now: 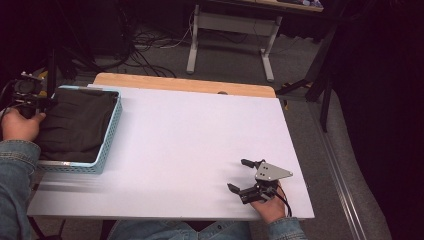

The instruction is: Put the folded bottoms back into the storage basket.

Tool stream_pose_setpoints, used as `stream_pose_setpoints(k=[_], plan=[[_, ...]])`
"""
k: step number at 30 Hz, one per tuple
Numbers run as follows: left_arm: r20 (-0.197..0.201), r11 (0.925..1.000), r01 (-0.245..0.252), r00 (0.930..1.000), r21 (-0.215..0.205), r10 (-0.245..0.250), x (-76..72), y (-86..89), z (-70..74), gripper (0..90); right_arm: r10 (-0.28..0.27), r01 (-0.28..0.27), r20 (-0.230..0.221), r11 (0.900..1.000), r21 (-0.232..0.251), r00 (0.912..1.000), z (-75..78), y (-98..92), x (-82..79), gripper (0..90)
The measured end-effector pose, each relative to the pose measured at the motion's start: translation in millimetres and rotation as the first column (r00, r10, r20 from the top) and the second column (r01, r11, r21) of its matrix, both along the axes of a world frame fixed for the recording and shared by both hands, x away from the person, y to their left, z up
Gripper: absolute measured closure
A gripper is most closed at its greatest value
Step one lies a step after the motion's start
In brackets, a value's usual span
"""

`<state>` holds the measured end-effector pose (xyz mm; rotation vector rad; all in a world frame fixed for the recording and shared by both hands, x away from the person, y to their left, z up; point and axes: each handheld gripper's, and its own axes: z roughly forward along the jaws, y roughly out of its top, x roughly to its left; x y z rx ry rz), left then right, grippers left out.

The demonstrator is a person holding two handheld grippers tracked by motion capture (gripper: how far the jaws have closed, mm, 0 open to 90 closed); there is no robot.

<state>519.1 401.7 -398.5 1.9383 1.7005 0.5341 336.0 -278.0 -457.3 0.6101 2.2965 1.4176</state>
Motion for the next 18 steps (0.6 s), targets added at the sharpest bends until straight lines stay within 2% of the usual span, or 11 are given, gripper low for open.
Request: stream_pose_setpoints(k=[1, 3, 5, 7, 11, 14, 18], plan=[[-0.010, 1.0000, -0.001, 1.0000, 0.010, 0.001, 0.8, -0.5, -2.1, 89.8, 0.001, -0.001, 0.000, 1.000, 0.000, 1.0000, 0.0, 0.0, 0.0, 4.7], [-0.055, 0.9994, -0.007, 0.9984, 0.034, 0.009, 3.6, -2.3, -8.7, 89.9, 0.001, -0.001, 0.001, 1.000, 0.000, 1.0000, 0.0, 0.0, 0.0, 4.8], [-0.067, 0.9990, -0.012, 0.9976, 0.043, 0.015, 4.4, -3.8, -9.1, 89.8, 0.001, -0.001, 0.000, 1.000, 0.000, 1.0000, -0.1, 0.1, 0.0, 4.8], [-0.060, 0.9989, -0.015, 0.9980, 0.044, 0.017, 4.2, -4.5, -8.9, 89.8, 0.002, -0.002, 0.002, 1.000, 0.000, 1.0000, -0.1, 0.1, 0.0, 4.8], [-0.045, 0.9999, -0.016, 0.9989, 0.006, 0.016, -0.5, -0.6, -3.8, 89.0, 0.002, -0.002, -0.001, 1.000, 0.001, 1.0000, 0.0, -0.1, 0.0, 4.8], [-0.020, 0.9996, 0.011, 0.9997, -0.025, -0.011, -8.6, 0.9, 7.0, 87.2, 0.002, -0.002, -0.001, 1.000, 0.001, 1.0000, 0.0, -0.3, 0.1, 4.8], [0.003, 0.9983, 0.054, 0.9986, -0.024, -0.054, -26.5, 1.5, 22.6, 86.8, 0.003, -0.003, -0.001, 1.000, 0.002, 1.0000, 0.1, -0.4, 0.0, 4.8]])
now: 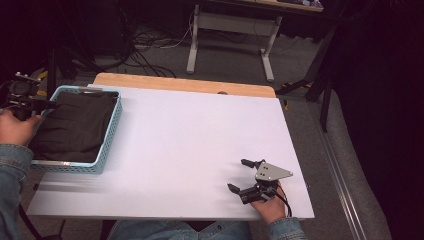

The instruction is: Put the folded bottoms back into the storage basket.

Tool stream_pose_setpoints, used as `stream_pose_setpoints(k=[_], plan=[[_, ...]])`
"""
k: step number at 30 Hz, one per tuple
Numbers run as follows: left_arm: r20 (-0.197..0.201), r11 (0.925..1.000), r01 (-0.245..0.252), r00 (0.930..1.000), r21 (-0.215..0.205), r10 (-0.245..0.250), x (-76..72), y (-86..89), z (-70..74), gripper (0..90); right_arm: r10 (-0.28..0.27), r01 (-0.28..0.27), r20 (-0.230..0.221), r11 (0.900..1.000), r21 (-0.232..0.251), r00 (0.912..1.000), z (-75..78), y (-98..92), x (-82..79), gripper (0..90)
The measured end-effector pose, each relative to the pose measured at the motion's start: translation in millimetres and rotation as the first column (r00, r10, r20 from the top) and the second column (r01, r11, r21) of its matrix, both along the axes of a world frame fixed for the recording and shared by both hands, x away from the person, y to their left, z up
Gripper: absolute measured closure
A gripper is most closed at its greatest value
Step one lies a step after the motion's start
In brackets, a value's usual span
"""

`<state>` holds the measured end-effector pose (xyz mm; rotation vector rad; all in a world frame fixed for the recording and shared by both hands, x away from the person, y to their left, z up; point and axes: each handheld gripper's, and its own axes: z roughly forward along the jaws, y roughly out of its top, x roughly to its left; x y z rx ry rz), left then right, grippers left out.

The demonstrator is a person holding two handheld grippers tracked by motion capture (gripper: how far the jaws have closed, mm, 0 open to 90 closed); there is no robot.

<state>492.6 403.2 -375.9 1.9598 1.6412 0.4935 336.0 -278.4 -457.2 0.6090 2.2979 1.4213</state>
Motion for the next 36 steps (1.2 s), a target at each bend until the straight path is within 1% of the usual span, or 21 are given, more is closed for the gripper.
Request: stream_pose_setpoints(k=[2, 5, 10, 12, 13, 16, 18, 19, 21, 22, 23, 26, 27, 28, 29, 30, 32, 33, 34, 35, 36], plan=[[-0.002, 1.0000, 0.008, 1.0000, 0.000, -0.008, -8.1, 0.9, 3.4, 86.8, 0.000, 0.000, 0.000, 1.000, 0.001, 1.0000, 0.0, -0.1, 0.0, 4.8], [-0.011, 0.9990, 0.040, 0.9991, 0.022, -0.040, -23.5, 0.6, 5.2, 86.8, 0.000, 0.000, 0.000, 1.000, -0.002, 1.0000, -0.1, 0.2, 0.1, 4.8], [-0.036, 0.9938, 0.104, 0.9941, 0.038, -0.103, -47.4, -5.4, 1.5, 86.9, -0.004, 0.004, -0.004, 1.000, 0.000, 1.0000, -0.1, 0.1, 0.3, 4.8], [-0.047, 0.9901, 0.113, 0.9928, 0.083, -0.110, -58.2, -9.2, 0.3, 86.9, -0.004, 0.004, -0.002, 1.000, -0.003, 1.0000, -0.1, 0.3, 0.3, 4.8], [-0.050, 0.9885, 0.122, 0.9917, 0.089, -0.118, -63.0, -10.0, -1.0, 86.9, -0.004, 0.004, -0.001, 1.000, -0.002, 1.0000, 0.0, 0.3, 0.2, 4.8], [-0.078, 0.9860, 0.147, 0.9871, 0.080, -0.140, -74.3, -9.1, -5.4, 86.9, -0.008, 0.008, -0.004, 1.000, -0.001, 1.0000, 0.0, 0.1, 0.3, 4.8], [-0.094, 0.9855, 0.159, 0.9837, 0.059, -0.153, -79.8, -9.0, -8.4, 86.9, -0.007, 0.007, -0.004, 1.000, -0.002, 1.0000, 0.0, 0.5, 0.4, 4.8], [-0.112, 0.9831, 0.174, 0.9796, 0.057, -0.167, -81.3, -9.4, -10.1, 87.0, -0.006, 0.006, -0.005, 1.000, -0.005, 1.0000, 0.0, 0.5, 0.4, 4.8], [-0.148, 0.9781, 0.195, 0.9720, 0.073, -0.183, -83.8, -11.7, -15.1, 87.7, -0.006, 0.006, -0.006, 1.000, -0.005, 1.0000, 0.1, 0.6, 0.5, 4.8], [-0.209, 0.9755, 0.202, 0.9611, 0.087, -0.180, -83.4, -12.4, -22.1, 89.4, -0.007, 0.007, -0.010, 1.000, -0.001, 0.9999, 0.1, 0.5, 0.5, 4.8], [-0.209, 0.9755, 0.202, 0.9611, 0.087, -0.180, -83.4, -12.4, -22.1, 89.7, -0.007, 0.007, -0.010, 1.000, -0.001, 0.9999, 0.1, 0.5, 0.5, 4.8], [-0.286, 0.9679, 0.221, 0.9414, 0.120, -0.179, -83.0, -15.8, -31.4, 89.8, -0.006, 0.006, -0.008, 1.000, 0.001, 0.9999, 0.2, 0.0, 0.6, 4.8], [-0.292, 0.9630, 0.229, 0.9393, 0.142, -0.180, -83.4, -17.8, -32.2, 89.8, -0.008, 0.008, -0.008, 1.000, 0.001, 0.9999, 0.2, -0.1, 0.5, 4.8], [-0.298, 0.9629, 0.227, 0.9381, 0.146, -0.176, -83.5, -19.5, -31.5, 89.8, -0.007, 0.007, -0.008, 1.000, 0.002, 0.9999, 0.2, -0.2, 0.5, 4.8], [-0.309, 0.9633, 0.226, 0.9351, 0.145, -0.173, -83.2, -21.1, -31.0, 89.8, -0.007, 0.007, -0.008, 1.000, 0.001, 0.9999, 0.2, -0.1, 0.5, 4.8], [-0.312, 0.9617, 0.231, 0.9337, 0.148, -0.176, -83.2, -21.9, -30.8, 89.8, -0.005, 0.005, -0.008, 1.000, 0.001, 1.0000, 0.1, 0.0, 0.6, 4.8], [-0.308, 0.9623, 0.232, 0.9343, 0.141, -0.180, -83.2, -21.9, -30.0, 89.7, -0.003, 0.003, -0.008, 1.000, 0.001, 1.0000, 0.2, 0.0, 0.4, 4.8], [-0.298, 0.9649, 0.226, 0.9376, 0.133, -0.179, -83.4, -20.8, -28.9, 89.7, -0.004, 0.004, -0.007, 1.000, 0.002, 1.0000, 0.2, -0.1, 0.4, 4.8], [-0.282, 0.9685, 0.215, 0.9438, 0.126, -0.173, -83.7, -19.1, -27.0, 89.6, -0.004, 0.004, -0.008, 1.000, 0.005, 1.0000, 0.4, -0.3, 0.3, 4.8], [-0.272, 0.9710, 0.205, 0.9480, 0.123, -0.166, -83.8, -18.3, -25.8, 89.6, -0.004, 0.004, -0.008, 1.000, 0.005, 1.0000, 0.4, -0.3, 0.3, 4.8], [-0.256, 0.9747, 0.196, 0.9528, 0.107, -0.164, -83.9, -17.3, -23.5, 89.6, -0.005, 0.005, -0.007, 1.000, 0.004, 1.0000, 0.3, -0.3, 0.4, 4.8]])
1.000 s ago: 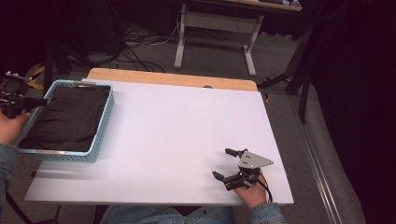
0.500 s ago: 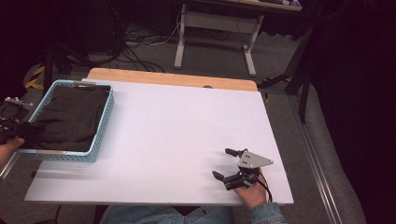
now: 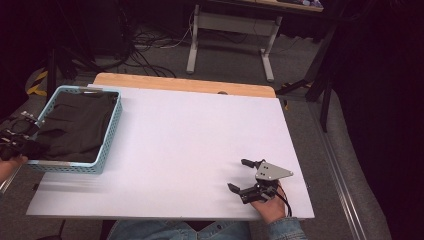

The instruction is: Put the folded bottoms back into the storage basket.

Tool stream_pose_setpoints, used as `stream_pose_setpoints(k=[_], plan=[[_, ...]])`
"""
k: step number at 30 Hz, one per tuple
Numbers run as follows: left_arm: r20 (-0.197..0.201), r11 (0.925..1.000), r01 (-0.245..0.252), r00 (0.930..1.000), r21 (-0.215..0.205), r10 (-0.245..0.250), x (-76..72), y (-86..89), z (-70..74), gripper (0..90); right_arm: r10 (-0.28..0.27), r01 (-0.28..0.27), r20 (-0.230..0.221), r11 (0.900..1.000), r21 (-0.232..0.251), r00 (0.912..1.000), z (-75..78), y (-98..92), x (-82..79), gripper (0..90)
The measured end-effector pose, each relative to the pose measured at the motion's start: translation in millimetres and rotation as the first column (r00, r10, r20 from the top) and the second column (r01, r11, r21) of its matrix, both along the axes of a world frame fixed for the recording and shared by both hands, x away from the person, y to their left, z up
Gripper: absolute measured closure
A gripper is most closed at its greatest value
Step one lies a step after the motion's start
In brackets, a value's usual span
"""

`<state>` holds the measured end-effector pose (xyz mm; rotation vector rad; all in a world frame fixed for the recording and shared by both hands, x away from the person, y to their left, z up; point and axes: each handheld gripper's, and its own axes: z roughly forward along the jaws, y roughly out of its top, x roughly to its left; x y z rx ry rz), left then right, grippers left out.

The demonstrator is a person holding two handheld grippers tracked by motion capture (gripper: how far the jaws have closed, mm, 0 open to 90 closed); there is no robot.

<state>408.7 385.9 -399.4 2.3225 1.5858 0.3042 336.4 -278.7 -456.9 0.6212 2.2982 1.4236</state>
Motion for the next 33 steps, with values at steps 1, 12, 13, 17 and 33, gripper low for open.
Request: stream_pose_setpoints(k=[1, 12, 13, 17, 33], plan=[[0.017, 0.9999, -0.002, 0.9999, -0.013, 0.002, -0.2, -0.1, 2.1, 89.6, 0.000, 0.000, 0.000, 1.000, -0.002, 1.0000, -0.1, 0.1, 0.0, 4.8], [0.154, 0.9805, 0.154, 0.9788, -0.122, -0.135, 5.2, -50.0, 26.0, 89.5, -0.001, 0.001, 0.000, 1.000, -0.002, 1.0000, -0.1, 0.3, 0.2, 4.8], [0.156, 0.9766, 0.171, 0.9763, -0.130, -0.150, 6.9, -56.2, 27.2, 89.5, -0.001, 0.001, -0.002, 1.000, 0.000, 1.0000, -0.1, 0.2, 0.1, 4.8], [0.153, 0.9633, 0.223, 0.9676, -0.149, -0.201, 15.5, -78.8, 28.0, 89.6, 0.001, -0.001, 0.000, 1.000, 0.002, 1.0000, 0.2, -0.3, -0.2, 4.8], [-0.089, 0.9589, 0.284, 0.9549, -0.012, -0.284, 48.2, -121.0, -19.2, 89.7, 0.007, -0.007, 0.000, 1.000, 0.006, 1.0000, 0.4, -0.9, -0.3, 4.8]])
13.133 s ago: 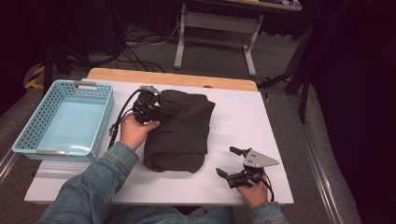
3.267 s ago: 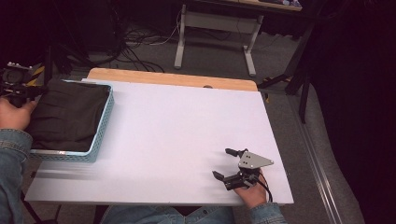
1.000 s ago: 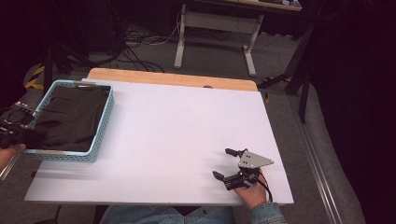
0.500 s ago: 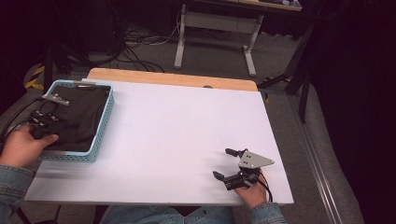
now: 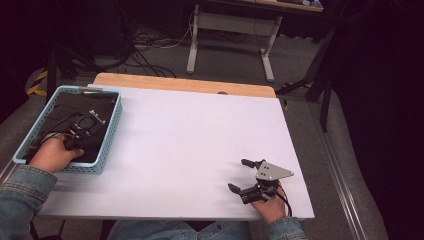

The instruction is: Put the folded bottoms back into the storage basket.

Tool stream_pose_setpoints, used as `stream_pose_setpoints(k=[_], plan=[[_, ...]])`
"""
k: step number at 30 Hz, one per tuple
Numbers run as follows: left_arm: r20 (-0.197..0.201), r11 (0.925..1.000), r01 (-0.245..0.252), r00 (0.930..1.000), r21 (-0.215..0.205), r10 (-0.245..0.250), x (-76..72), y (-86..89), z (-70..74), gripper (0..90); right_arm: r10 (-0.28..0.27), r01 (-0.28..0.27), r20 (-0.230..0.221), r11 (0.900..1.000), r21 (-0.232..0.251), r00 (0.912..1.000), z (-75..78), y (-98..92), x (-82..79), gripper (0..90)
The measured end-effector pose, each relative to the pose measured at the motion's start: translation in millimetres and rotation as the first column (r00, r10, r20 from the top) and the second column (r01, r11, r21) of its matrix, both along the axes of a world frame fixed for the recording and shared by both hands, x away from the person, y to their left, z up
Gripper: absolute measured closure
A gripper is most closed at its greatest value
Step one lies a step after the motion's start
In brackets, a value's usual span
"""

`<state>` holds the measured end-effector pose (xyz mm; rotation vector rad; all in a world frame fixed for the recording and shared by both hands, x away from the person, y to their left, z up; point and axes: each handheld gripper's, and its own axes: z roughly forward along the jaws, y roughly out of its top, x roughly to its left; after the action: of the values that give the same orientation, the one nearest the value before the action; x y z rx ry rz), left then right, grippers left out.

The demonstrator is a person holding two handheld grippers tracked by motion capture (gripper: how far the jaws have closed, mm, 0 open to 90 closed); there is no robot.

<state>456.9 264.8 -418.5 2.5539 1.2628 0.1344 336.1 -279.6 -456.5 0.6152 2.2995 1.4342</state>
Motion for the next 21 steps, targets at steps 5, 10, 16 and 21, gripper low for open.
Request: stream_pose_setpoints(k=[5, 10, 16, 21], plan=[[0.053, 0.9992, -0.018, 0.9984, -0.034, 0.020, 1.8, 5.3, 13.6, 89.0, 0.000, 0.000, 0.001, 1.000, 0.001, 1.0000, -0.1, 0.4, -0.2, 4.8], [0.122, 0.9907, -0.068, 0.9891, -0.118, 0.082, 11.3, 10.9, 36.4, 88.4, 0.000, 0.000, 0.001, 1.000, 0.002, 1.0000, 0.0, 0.0, -0.1, 4.8], [0.196, 0.9750, -0.124, 0.9674, -0.184, 0.160, 28.4, 12.1, 52.5, 88.5, 0.001, -0.001, 0.001, 1.000, 0.002, 1.0000, 0.0, 0.0, -0.1, 4.8], [0.254, 0.9584, -0.175, 0.9394, -0.226, 0.231, 46.6, 11.3, 55.9, 88.5, 0.003, -0.003, 0.004, 1.000, 0.003, 1.0000, 0.0, -0.1, -0.1, 4.8]])
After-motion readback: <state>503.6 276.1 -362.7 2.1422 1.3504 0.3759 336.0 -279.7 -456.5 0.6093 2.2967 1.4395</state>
